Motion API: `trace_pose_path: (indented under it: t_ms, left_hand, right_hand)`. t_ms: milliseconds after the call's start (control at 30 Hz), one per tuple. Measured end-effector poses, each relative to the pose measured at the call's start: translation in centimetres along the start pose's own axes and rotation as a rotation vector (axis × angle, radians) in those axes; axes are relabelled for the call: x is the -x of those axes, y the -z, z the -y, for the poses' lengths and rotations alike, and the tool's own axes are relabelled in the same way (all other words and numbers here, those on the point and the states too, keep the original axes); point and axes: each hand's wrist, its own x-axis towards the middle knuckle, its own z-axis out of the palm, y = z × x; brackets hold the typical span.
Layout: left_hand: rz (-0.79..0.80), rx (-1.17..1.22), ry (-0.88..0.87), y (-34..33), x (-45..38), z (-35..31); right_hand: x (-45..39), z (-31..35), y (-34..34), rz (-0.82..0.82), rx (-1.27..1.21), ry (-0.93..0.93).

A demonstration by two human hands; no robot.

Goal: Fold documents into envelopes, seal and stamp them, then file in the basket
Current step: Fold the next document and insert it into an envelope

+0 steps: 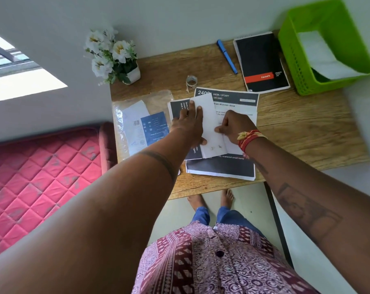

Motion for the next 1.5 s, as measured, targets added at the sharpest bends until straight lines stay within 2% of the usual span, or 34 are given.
trace_pose_path:
  t_ms: [533, 667, 733, 800, 900, 1067, 1200, 1333, 1500]
  left_hand:
    - [0.017, -0.026, -0.008, 0.5, 0.4, -0.2]
    - [0.018, -0.013, -0.007, 0.3, 0.4, 0.0]
    - [0.017, 0.001, -0.007, 0.2, 0.3, 0.1]
    - [0.014, 0.008, -0.006, 0.1, 0.2, 0.2]
    - [0.006, 0.003, -0.001, -0.1, 0.1, 0.3]
    - [0.0, 0.057, 0.005, -0.5, -0.2, 0.4]
    - [-0.02, 0.092, 0.002, -1.1, -0.4, 0.8]
    - [-0.04, 0.143, 0.002, -1.9, -0.4, 1.0]
    - [-0.072, 0.192, 0.004, -2.5, 0.0, 1.3]
  right_hand:
    - [3.9, -2.0, 0.2, 0.155, 0.138, 0.037]
    - [4.1, -1.9, 1.0, 0.269, 0.184, 0.011]
    - [4.1, -1.6, 1.4, 0.303, 0.129, -0.023]
    - [3.8, -1.2, 1.8, 0.234, -0.043, -0.067]
    - [2.7, 0.0, 1.8, 0.001, -0.226, -0.108]
    - [1.1, 1.8, 0.3, 0.062, -0.287, -0.242]
    - [0.6, 2.2, -0.7, 0.003, -0.461, -0.326]
    - [0.4, 3.0, -0.9, 0.007, -0.445, -0.348]
    - [1.0, 4.3, -2.5, -0.196, -0.28, -0.358]
